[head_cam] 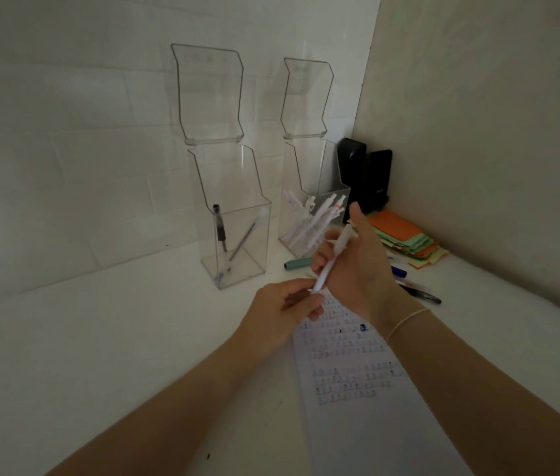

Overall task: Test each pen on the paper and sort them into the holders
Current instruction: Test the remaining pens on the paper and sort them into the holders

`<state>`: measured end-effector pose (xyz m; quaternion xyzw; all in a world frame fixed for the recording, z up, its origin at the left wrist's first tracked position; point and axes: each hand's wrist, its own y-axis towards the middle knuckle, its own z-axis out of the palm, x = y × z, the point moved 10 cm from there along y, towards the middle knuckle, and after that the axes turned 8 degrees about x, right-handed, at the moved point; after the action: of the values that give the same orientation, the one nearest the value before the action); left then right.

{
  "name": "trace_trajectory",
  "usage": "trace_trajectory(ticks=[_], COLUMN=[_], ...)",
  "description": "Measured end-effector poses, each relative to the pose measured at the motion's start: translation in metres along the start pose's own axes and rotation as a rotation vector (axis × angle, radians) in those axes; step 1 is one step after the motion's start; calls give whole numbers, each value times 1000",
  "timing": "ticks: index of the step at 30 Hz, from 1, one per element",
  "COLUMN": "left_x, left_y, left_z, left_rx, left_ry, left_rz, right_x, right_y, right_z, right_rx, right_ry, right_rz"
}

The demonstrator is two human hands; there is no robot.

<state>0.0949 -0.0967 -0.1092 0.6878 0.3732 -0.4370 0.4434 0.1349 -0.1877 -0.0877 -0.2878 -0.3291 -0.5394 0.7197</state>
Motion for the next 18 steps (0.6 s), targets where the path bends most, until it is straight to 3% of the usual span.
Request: trace_trajectory(ticks=[4,6,9,12,14,18], left_x=[-7,-5,2,11,22,29], left_y=[-2,-4,-4,-2,-3,-5], left_z=[8,11,11,23,34,37], left_rx=[30,49,80,166,256,306], left_ry=[-16,88,382,705,897,959], left_rz=[22,-1,-29,36,21,-15], right_x=[15,37,64,54,44,13], right_y=[-20,-36,-62,-79,-91,-107], right_z=[-9,-18,-34,-53,-68,-89], right_rx=[-100,-229,-275,-155,-144,-179], right_ry=[-894,-1096,-1000,-872,-919,-785], right_rz=[-60,-159,-231,-65,-13,28])
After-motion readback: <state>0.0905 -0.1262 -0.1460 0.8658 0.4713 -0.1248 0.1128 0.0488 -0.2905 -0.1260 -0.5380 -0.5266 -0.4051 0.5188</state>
